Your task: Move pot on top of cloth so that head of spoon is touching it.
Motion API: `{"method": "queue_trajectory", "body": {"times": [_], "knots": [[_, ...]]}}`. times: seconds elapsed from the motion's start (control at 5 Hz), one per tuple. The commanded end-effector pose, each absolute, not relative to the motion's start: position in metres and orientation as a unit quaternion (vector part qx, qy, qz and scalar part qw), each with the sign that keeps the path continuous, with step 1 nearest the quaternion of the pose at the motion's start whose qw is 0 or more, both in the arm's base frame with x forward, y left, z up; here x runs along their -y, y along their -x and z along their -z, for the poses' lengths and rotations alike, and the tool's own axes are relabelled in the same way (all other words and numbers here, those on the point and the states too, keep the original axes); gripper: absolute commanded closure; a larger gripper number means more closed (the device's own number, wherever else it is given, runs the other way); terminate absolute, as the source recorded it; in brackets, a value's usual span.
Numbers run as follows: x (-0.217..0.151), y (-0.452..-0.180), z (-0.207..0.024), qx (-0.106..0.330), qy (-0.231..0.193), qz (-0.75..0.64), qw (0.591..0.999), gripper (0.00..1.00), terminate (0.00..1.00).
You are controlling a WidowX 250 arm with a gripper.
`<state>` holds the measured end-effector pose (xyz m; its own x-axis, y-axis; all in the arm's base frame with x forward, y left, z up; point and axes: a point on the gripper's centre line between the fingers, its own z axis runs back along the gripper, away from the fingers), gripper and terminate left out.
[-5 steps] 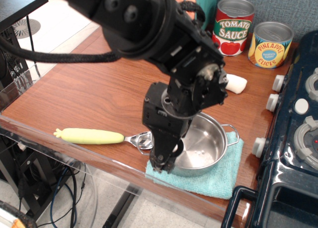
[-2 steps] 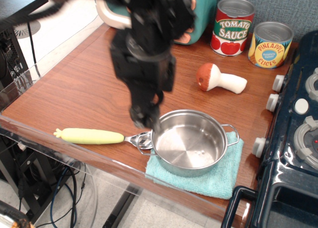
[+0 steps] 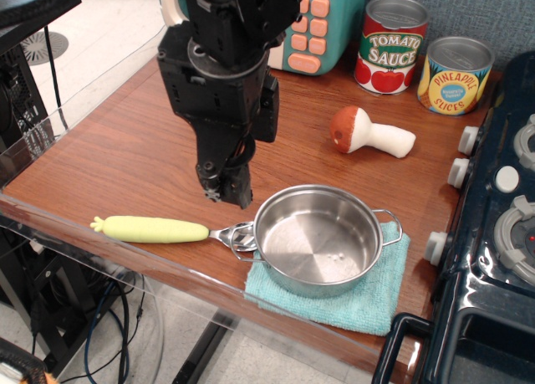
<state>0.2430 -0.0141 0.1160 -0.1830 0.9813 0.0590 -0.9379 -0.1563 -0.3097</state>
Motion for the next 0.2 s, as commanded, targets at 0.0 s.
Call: {"method": "queue_trajectory", "body": {"times": [0.0], "knots": [[0.0007,-0.2368,-0.1246,0.146,0.09,-0.756,0.631,0.0,1.0]]}}
